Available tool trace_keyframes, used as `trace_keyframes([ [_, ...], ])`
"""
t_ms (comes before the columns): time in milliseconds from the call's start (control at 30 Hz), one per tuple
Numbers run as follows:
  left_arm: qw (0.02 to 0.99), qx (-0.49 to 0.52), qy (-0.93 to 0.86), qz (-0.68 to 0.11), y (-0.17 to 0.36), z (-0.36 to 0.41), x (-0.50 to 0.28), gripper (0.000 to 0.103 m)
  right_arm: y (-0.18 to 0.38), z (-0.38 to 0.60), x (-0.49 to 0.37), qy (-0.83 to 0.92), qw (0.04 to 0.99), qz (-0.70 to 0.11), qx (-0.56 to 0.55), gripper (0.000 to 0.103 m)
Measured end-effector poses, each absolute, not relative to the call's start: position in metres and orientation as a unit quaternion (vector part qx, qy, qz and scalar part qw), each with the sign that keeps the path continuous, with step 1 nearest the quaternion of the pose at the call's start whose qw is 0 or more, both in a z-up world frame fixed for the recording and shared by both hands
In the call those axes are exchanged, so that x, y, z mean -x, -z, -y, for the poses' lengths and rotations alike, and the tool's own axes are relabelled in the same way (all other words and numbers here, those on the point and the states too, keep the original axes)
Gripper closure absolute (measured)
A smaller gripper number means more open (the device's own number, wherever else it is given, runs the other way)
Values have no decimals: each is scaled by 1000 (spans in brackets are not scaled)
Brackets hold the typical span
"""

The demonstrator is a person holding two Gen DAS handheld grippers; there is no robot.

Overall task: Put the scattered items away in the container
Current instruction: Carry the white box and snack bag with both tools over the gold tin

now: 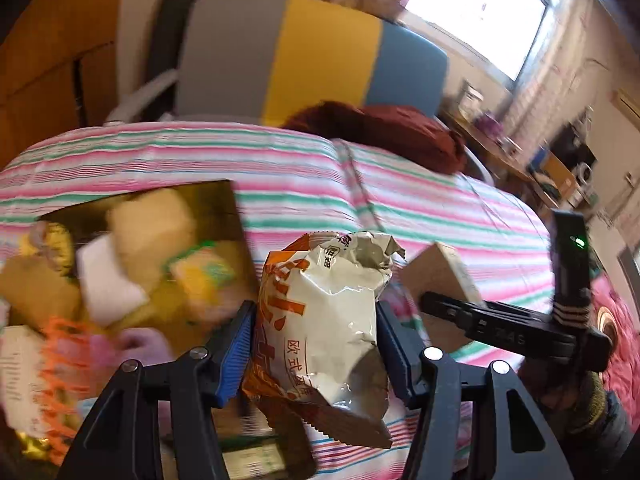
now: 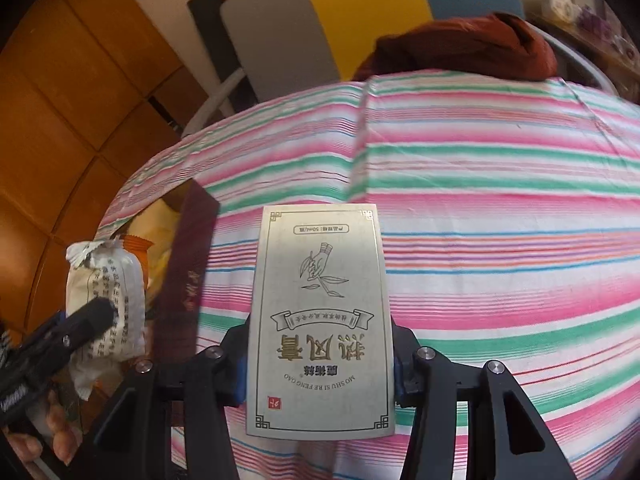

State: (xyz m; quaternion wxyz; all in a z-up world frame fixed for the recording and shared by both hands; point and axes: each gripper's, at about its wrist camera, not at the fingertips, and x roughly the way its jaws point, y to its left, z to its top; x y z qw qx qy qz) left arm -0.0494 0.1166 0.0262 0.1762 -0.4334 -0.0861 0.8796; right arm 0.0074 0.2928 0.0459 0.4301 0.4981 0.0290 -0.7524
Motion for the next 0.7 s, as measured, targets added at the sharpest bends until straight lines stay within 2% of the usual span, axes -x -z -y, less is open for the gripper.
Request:
trace_keyframes([
  [433, 59, 400, -906, 128, -34, 5, 64, 44, -87, -203, -91, 721, 520, -103, -447, 52],
  [700, 38, 414, -898, 141, -16, 31, 84, 44, -84, -146, -123, 706, 544, -158, -427, 52],
])
